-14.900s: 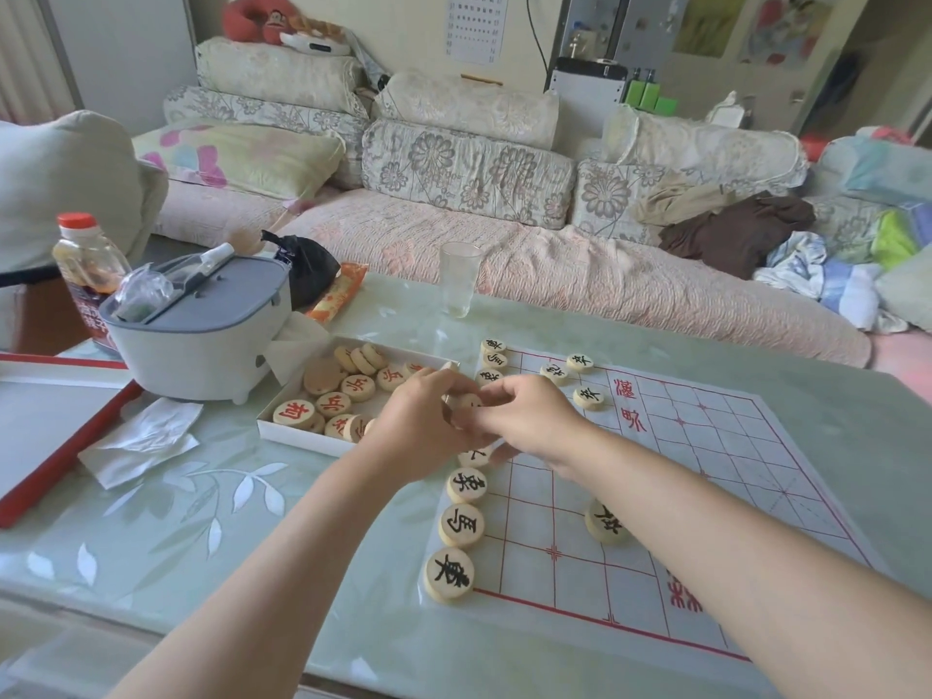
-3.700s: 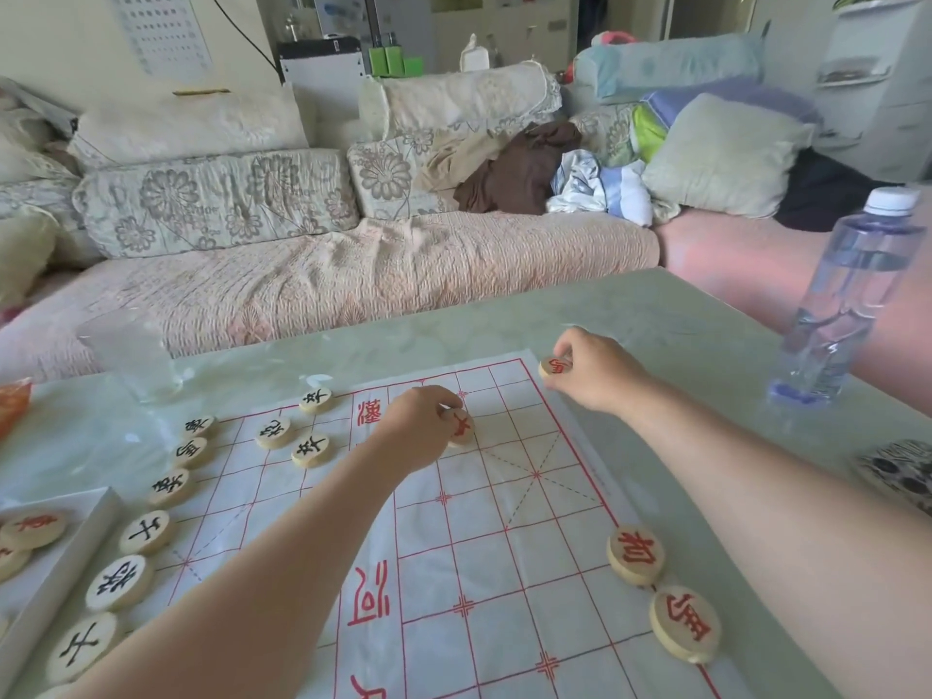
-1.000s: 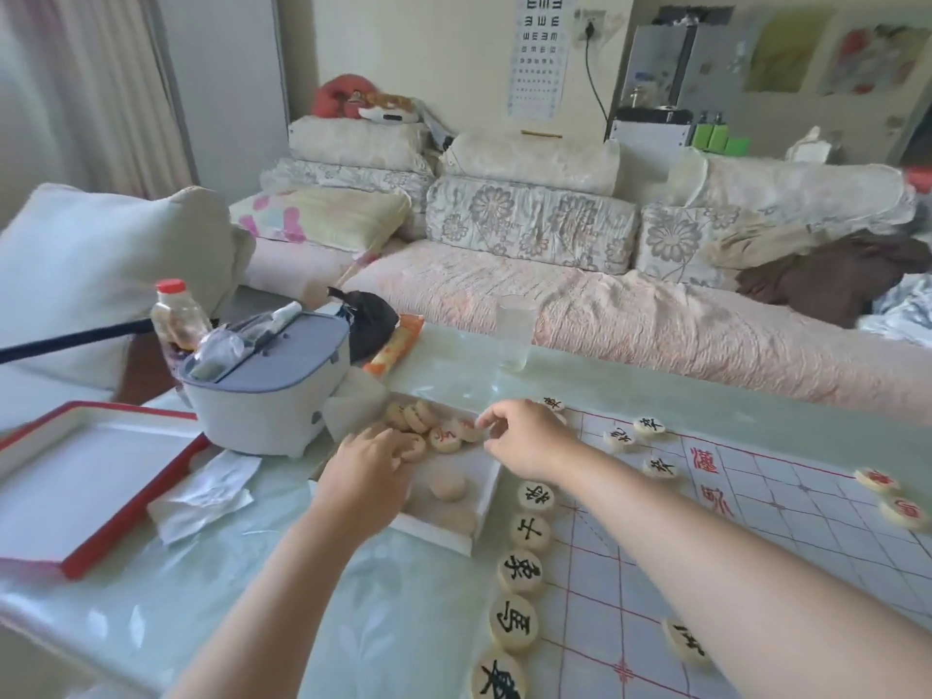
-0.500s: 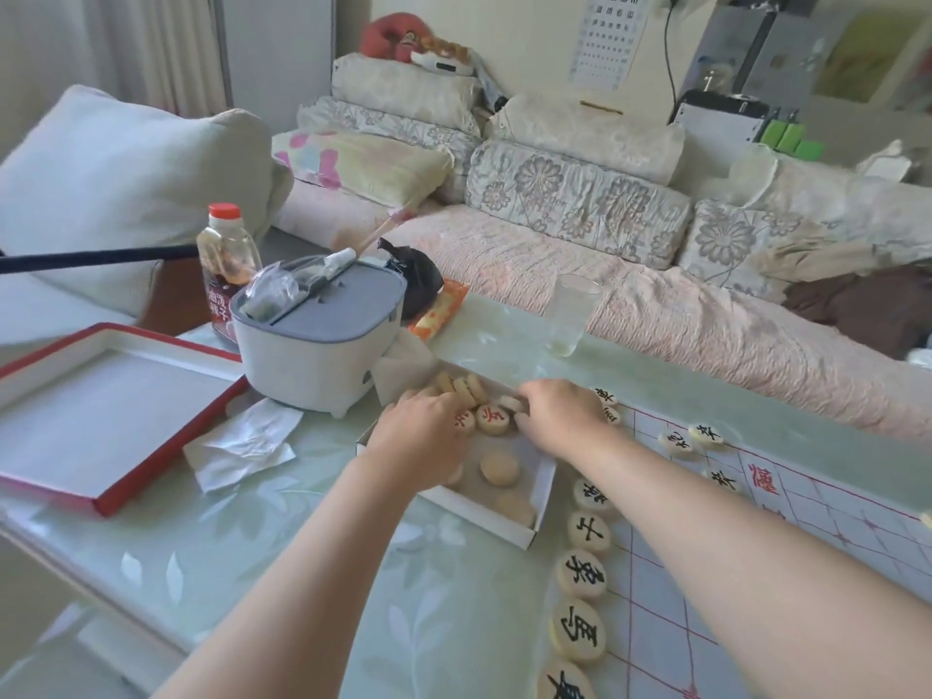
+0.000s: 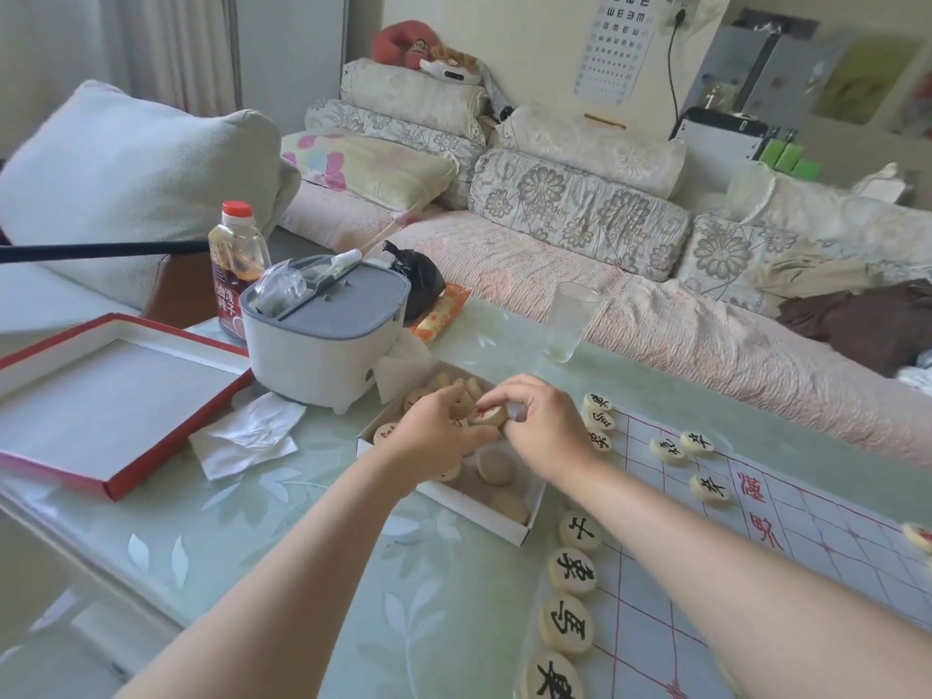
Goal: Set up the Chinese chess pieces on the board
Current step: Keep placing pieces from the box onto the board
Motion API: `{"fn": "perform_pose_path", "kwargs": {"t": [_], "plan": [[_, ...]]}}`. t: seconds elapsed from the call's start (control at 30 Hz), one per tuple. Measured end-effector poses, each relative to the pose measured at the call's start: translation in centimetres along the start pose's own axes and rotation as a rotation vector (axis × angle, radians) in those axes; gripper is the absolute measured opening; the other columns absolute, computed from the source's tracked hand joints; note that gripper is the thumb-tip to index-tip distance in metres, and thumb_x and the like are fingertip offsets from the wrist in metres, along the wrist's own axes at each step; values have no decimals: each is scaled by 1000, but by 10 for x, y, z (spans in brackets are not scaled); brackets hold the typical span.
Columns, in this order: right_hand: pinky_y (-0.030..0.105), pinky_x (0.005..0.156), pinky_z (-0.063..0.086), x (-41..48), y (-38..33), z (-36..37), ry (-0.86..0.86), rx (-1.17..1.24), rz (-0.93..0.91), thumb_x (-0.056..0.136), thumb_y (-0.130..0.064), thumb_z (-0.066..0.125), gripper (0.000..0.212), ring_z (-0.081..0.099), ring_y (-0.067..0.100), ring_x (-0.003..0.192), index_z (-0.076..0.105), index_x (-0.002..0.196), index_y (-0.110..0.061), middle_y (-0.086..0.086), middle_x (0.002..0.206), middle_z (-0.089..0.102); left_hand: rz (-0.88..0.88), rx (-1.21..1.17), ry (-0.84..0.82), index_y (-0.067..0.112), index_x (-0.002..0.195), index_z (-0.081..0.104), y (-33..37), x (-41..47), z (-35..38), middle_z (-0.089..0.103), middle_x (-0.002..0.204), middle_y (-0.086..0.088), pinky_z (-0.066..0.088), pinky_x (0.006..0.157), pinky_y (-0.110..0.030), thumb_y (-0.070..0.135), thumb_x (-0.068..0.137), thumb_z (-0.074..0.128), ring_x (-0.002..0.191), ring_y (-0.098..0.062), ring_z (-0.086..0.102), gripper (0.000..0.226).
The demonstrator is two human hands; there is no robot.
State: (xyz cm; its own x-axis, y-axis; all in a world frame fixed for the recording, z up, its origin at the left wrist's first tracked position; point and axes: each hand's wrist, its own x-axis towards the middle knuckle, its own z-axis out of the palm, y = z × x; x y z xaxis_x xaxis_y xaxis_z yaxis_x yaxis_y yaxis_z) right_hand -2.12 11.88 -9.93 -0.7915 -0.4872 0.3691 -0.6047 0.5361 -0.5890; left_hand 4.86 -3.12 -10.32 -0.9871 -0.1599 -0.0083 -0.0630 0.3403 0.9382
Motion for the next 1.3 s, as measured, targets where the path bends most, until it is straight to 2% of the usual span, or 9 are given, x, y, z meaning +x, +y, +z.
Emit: {"fn": "perform_pose_path", "kwargs": {"t": [0.07, 0.1, 0.17, 0.27, 0.4, 0.7, 0.9, 1.17, 1.3], "plan": [[24, 72, 47, -2, -4, 3, 17, -8, -1, 72, -4, 64, 34, 56, -4, 73, 75, 90, -31, -12, 98, 68, 33, -104, 17, 19, 112, 64, 2, -4, -2, 69, 107, -11, 57, 84, -42, 22, 80, 75, 82, -17, 68, 33], [25, 73, 47, -2, -5, 4, 20, -40, 15, 73, -5, 65, 34, 54, -4, 74, 72, 94, -32, -14, 100, 68, 52, -90, 38, 21, 107, 67, 1, -5, -3, 70, 103, -10, 57, 83, -41, 20, 81, 74, 80, -16, 67, 27], [26, 78, 47, 0, -6, 4, -9, -150, 56, 80, -11, 66, 34, 57, 0, 91, 64, 105, -34, -19, 108, 64, 91, 105, 113, 23, 109, 69, -1, -6, -8, 70, 99, -3, 56, 83, -37, 23, 79, 74, 85, -16, 66, 30], [28, 86, 45, 8, -2, 2, -130, -354, 169, 90, -25, 65, 40, 57, 12, 116, 55, 127, -33, -13, 130, 56, 124, 366, 163, 28, 123, 62, -7, -2, -15, 60, 113, 1, 49, 84, -27, 20, 77, 74, 101, -18, 57, 48], [35, 99, 43, 18, 1, 6, -277, -506, 310, 91, -46, 58, 58, 52, 27, 128, 45, 144, -26, 2, 142, 54, 177, 483, 140, 26, 125, 60, -12, 4, -17, 54, 114, -2, 47, 85, -27, 14, 76, 72, 103, -22, 53, 52], [35, 103, 43, 21, 5, 14, -280, -497, 331, 89, -43, 61, 59, 51, 27, 130, 46, 144, -29, 3, 144, 53, 205, 591, 204, 16, 117, 59, -13, 13, -14, 51, 110, -5, 48, 84, -33, 13, 79, 64, 102, -25, 54, 38], [33, 96, 45, 0, 4, -26, -143, -409, 264, 86, -49, 66, 55, 56, 23, 121, 54, 135, -27, -1, 134, 59, 247, 578, 233, 17, 121, 55, 11, 14, 3, 50, 117, -4, 42, 88, -28, 21, 84, 64, 107, -22, 51, 38], [27, 78, 42, -81, 30, -130, 13, -348, 399, 84, -54, 67, 35, 60, 16, 104, 58, 112, -34, -11, 115, 63, 346, 547, 58, 17, 124, 54, 62, -13, 86, 51, 115, -2, 45, 83, -26, 23, 84, 67, 93, -16, 50, 43], [30, 85, 47, -135, 54, -175, 74, -323, 523, 82, -56, 69, 30, 60, 13, 102, 58, 102, -35, -14, 109, 63, 391, 550, -56, 19, 124, 54, 82, -33, 131, 52, 119, -1, 45, 84, -27, 23, 80, 70, 101, -20, 54, 47]]}}
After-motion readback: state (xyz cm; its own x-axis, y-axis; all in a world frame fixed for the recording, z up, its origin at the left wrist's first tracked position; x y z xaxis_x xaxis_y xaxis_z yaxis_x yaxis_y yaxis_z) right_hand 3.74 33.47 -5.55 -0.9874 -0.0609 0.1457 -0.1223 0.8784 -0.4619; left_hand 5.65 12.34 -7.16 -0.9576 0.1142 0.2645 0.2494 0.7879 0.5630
